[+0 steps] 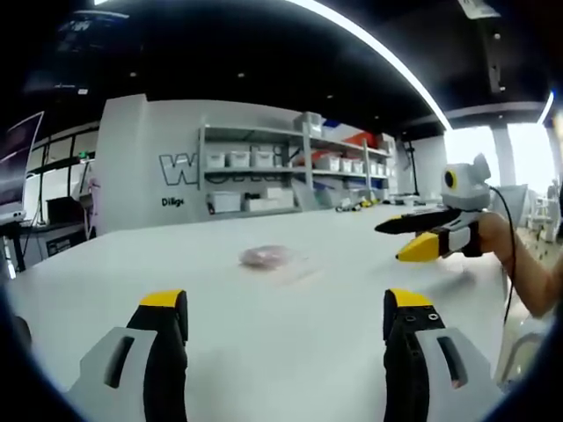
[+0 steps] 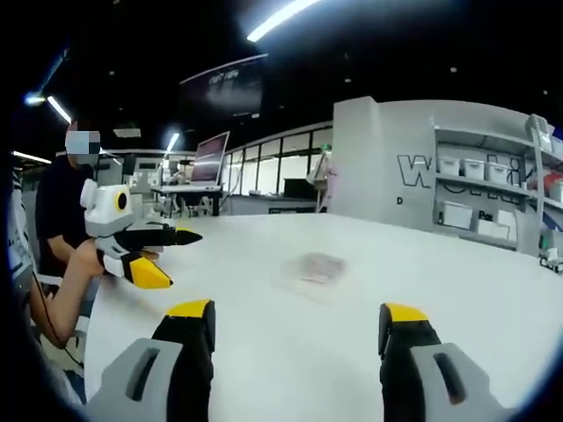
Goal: Open the resealable bag by pulling the two sides of the seal apart until the entire bag opening is separated and visibly accessible.
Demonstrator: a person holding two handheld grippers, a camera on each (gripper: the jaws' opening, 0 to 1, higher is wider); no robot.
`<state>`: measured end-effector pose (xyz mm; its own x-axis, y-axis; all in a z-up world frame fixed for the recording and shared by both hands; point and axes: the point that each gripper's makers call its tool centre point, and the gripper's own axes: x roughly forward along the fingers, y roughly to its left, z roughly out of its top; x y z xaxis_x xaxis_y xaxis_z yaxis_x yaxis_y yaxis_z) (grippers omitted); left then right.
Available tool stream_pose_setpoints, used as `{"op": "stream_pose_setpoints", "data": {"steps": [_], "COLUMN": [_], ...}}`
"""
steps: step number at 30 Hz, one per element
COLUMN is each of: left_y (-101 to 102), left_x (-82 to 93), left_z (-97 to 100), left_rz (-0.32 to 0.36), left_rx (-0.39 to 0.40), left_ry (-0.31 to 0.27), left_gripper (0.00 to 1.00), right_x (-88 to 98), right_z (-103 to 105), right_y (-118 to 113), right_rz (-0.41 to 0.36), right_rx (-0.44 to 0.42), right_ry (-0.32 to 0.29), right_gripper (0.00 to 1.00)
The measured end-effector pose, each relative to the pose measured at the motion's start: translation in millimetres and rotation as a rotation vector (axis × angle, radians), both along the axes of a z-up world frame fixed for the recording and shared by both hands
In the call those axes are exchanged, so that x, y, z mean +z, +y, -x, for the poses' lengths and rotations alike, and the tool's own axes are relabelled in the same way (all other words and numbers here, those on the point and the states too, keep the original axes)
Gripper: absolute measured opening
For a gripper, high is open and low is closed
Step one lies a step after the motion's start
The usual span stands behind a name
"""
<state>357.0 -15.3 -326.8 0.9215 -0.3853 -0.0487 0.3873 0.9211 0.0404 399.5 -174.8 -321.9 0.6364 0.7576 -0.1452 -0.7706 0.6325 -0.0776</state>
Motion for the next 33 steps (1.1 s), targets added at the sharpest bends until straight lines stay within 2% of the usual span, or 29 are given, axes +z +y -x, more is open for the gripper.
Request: {"op": "stream_pose_setpoints", "data": {"steps": [17, 33], "left_y": [-1.4, 0.9], "left_x": [-3.6, -5.4], "left_z": [2.4, 2.2], "left_rz": [-0.012, -0.008], "left_rx": [-0.006, -0.003], "left_ry": [0.011, 0.012], "left_gripper": [0.91, 0.89], "right_x": [4.5, 5.5], "right_z": [-0.7, -8.1], "right_y": [-1.9, 5.6], "right_rz": [0.019, 0.044], "right_rx": [0.0, 0.026], "right_ry": [-0.003, -0.005], "right_gripper": [0.7, 0.68]}}
